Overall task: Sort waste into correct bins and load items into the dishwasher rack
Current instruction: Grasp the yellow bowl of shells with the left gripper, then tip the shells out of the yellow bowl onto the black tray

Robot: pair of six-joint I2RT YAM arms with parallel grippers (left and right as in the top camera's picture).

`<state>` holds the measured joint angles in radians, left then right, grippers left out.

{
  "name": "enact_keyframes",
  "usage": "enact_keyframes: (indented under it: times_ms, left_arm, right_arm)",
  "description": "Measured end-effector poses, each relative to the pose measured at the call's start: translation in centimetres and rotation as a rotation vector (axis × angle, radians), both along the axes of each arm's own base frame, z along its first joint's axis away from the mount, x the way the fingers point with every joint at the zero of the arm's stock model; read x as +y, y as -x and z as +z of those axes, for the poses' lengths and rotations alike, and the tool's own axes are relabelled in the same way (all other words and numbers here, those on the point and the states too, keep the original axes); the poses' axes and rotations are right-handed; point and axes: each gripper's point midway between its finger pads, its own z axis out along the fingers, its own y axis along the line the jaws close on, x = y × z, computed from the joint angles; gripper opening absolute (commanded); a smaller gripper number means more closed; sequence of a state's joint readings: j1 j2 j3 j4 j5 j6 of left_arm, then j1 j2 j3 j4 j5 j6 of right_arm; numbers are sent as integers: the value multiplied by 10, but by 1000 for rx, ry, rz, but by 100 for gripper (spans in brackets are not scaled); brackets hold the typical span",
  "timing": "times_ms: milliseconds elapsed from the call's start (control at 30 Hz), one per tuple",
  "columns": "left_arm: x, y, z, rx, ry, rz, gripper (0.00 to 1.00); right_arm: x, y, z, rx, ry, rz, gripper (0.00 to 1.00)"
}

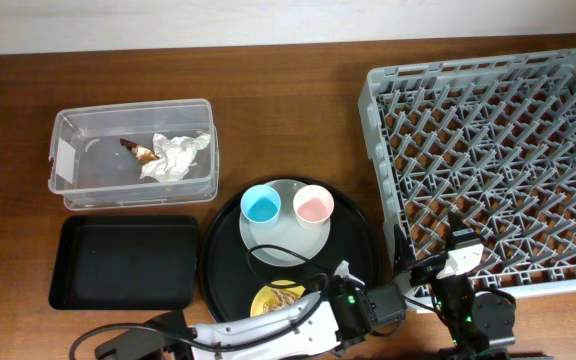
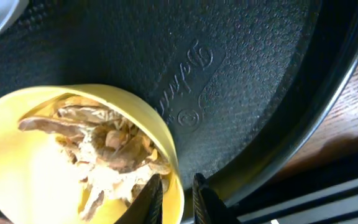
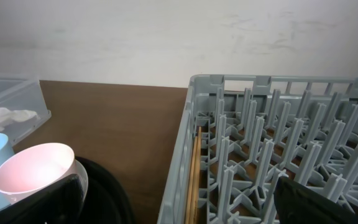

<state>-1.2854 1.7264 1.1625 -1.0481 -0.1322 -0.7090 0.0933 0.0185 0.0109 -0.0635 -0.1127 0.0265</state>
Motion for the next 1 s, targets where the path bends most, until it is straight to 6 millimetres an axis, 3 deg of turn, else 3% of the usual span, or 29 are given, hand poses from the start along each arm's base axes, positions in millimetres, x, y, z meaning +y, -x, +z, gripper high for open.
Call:
enact_keyframes:
  times_ms: [300,400,633,733,800,867,967,1000]
  left_arm:
    - [10,-5,-13,11,-10,36,15]
    - [13,-4,-16,22,-14,45,2]
    - [18,-2,-16,29,-32,54,0]
    - [23,-2,5,42,-80,59,0]
    - [8,-23,41,7,-25,93,0]
    - [13,-48,68,-13,13,163,0]
    - [43,-81,81,-26,18,270,0]
    - [64,-101,92,-43,42,346,0]
  right_arm:
    - [0,0,0,0,0,0,99]
    - [0,0,0,0,0,0,99]
    - [0,0,0,0,0,0,99]
    - [0,0,0,0,0,0,98]
    - [0,0,0,0,0,0,99]
    - [0,0,0,0,0,0,99]
    - [0,0,0,0,-1,0,99]
    - [0,0,0,-1,0,0,99]
